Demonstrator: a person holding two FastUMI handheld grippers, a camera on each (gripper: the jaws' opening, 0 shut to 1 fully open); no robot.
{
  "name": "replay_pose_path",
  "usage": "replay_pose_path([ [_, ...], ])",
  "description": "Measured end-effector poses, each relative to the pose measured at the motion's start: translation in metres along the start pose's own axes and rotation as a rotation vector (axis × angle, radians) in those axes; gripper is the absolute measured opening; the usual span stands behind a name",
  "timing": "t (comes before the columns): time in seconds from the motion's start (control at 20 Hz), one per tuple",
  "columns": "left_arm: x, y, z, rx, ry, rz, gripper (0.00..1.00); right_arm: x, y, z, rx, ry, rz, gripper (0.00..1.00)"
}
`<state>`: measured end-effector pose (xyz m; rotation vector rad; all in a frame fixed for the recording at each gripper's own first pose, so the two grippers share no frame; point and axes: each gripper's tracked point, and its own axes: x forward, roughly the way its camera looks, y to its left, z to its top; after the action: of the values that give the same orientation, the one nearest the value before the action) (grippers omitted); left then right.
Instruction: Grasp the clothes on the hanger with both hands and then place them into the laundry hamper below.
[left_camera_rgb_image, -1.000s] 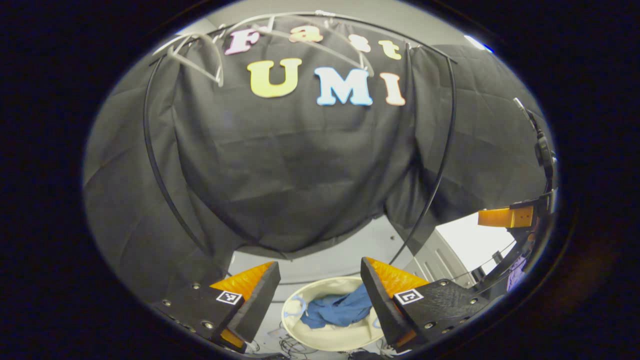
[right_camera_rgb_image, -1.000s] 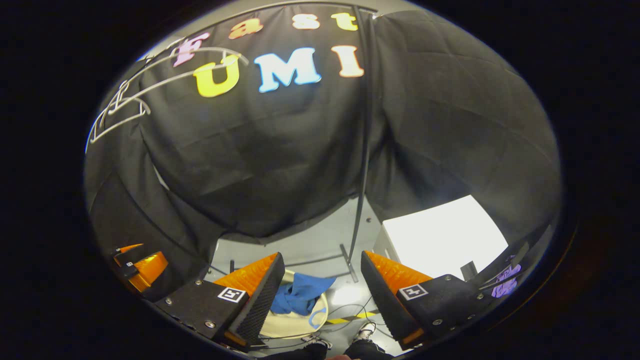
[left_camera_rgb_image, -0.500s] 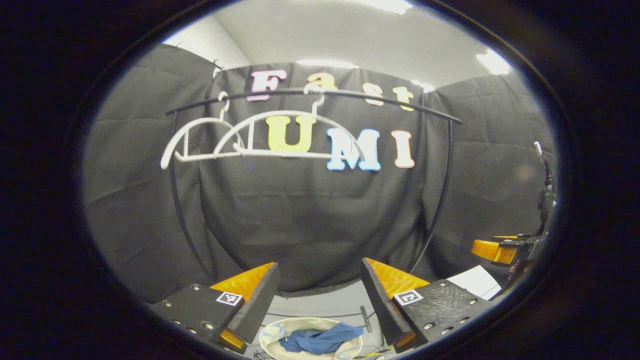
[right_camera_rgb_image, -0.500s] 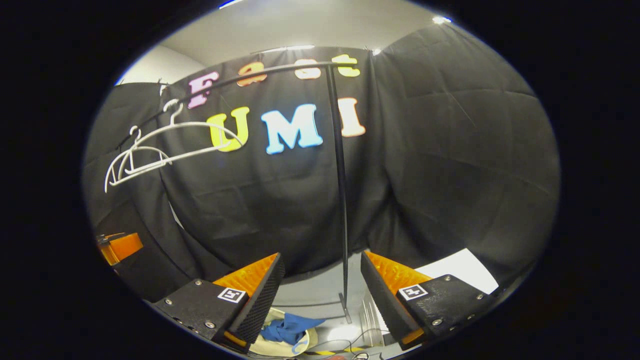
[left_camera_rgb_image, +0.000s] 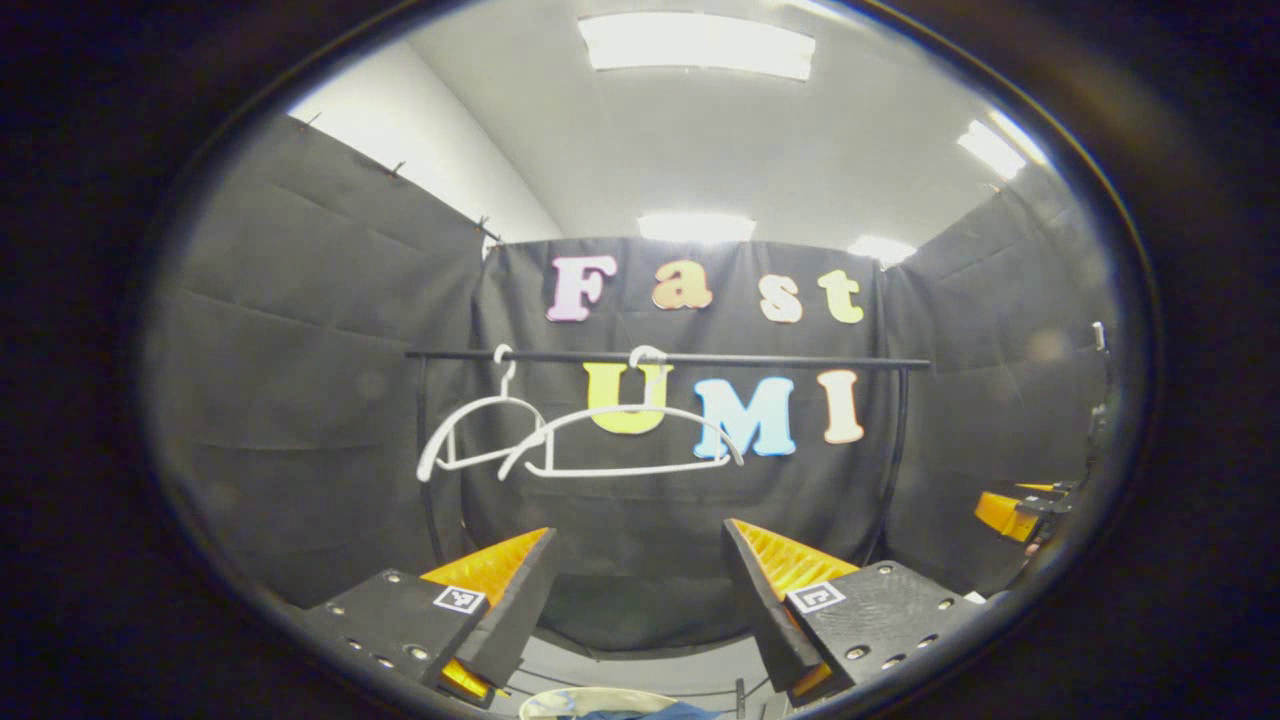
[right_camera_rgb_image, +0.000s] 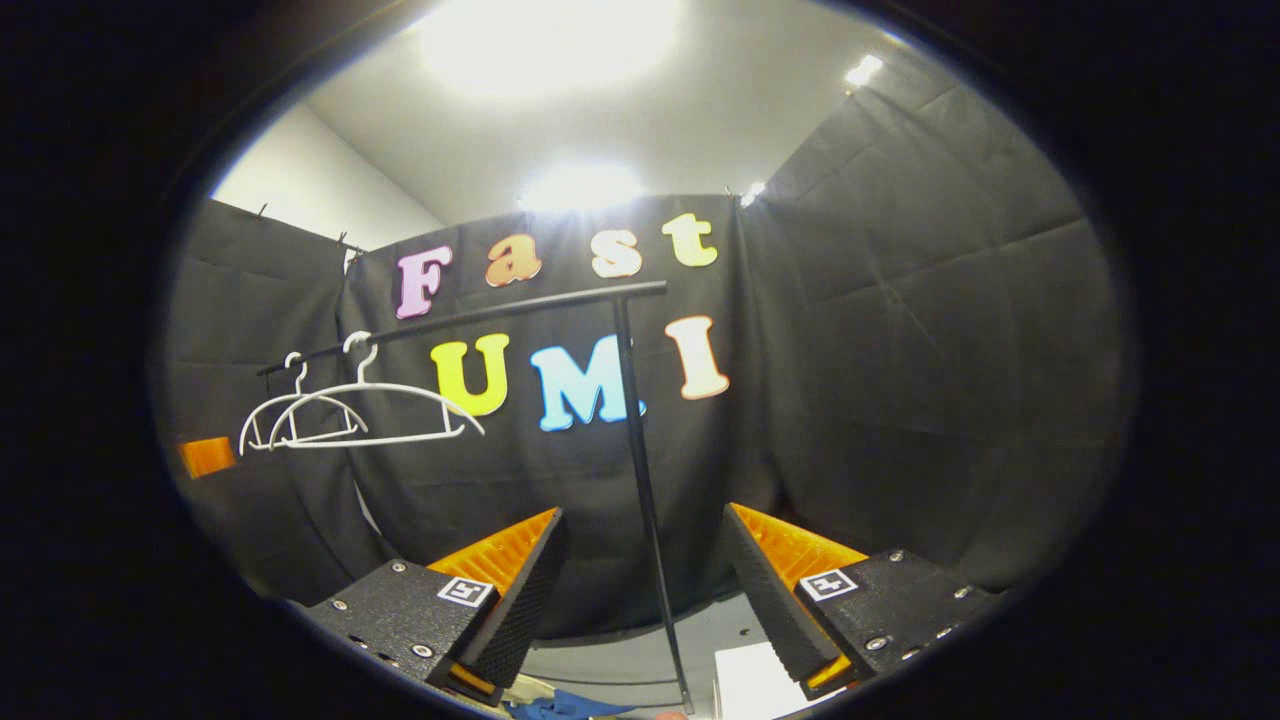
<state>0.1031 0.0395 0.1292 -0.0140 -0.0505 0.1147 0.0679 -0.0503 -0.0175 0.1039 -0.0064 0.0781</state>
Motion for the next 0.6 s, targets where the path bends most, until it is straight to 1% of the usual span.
replay_pose_path([
  [0.05,-0.004,0.002,0.008,-0.003,-0.009,0.0,0.91,-0.004,-0.005,0.01,-0.013,-0.028,-0.019,0.95],
  [0.1,-0.009,0.004,0.014,-0.006,-0.016,-0.002,0.91,-0.008,-0.009,0.018,-0.027,-0.053,-0.036,0.91],
  [0.15,-0.012,0.008,0.018,-0.012,-0.022,-0.001,0.91,-0.012,-0.011,0.024,-0.045,-0.075,-0.047,0.95],
  [0.2,-0.013,0.012,0.019,-0.016,-0.03,-0.001,0.91,-0.015,-0.012,0.028,-0.059,-0.089,-0.063,0.95],
  [0.3,-0.017,0.023,0.02,-0.013,-0.035,-0.003,0.91,-0.022,-0.013,0.025,-0.075,-0.085,-0.086,0.95],
  [0.4,-0.021,0.037,0.015,-0.008,-0.035,-0.009,0.91,-0.031,-0.013,0.014,-0.091,-0.053,-0.108,0.95],
  [0.45,-0.022,0.043,0.012,-0.006,-0.041,-0.014,0.91,-0.036,-0.013,0.01,-0.096,-0.045,-0.119,0.91],
  [0.5,-0.022,0.046,0.007,-0.006,-0.047,-0.019,0.91,-0.041,-0.011,0.008,-0.1,-0.042,-0.128,0.95],
  [0.55,-0.02,0.05,0.001,-0.011,-0.047,-0.026,0.91,-0.046,-0.007,0.005,-0.101,-0.034,-0.128,0.91],
  [0.6,-0.018,0.052,-0.005,-0.019,-0.043,-0.036,0.91,-0.05,-0.002,0.001,-0.103,-0.025,-0.127,0.95],
])
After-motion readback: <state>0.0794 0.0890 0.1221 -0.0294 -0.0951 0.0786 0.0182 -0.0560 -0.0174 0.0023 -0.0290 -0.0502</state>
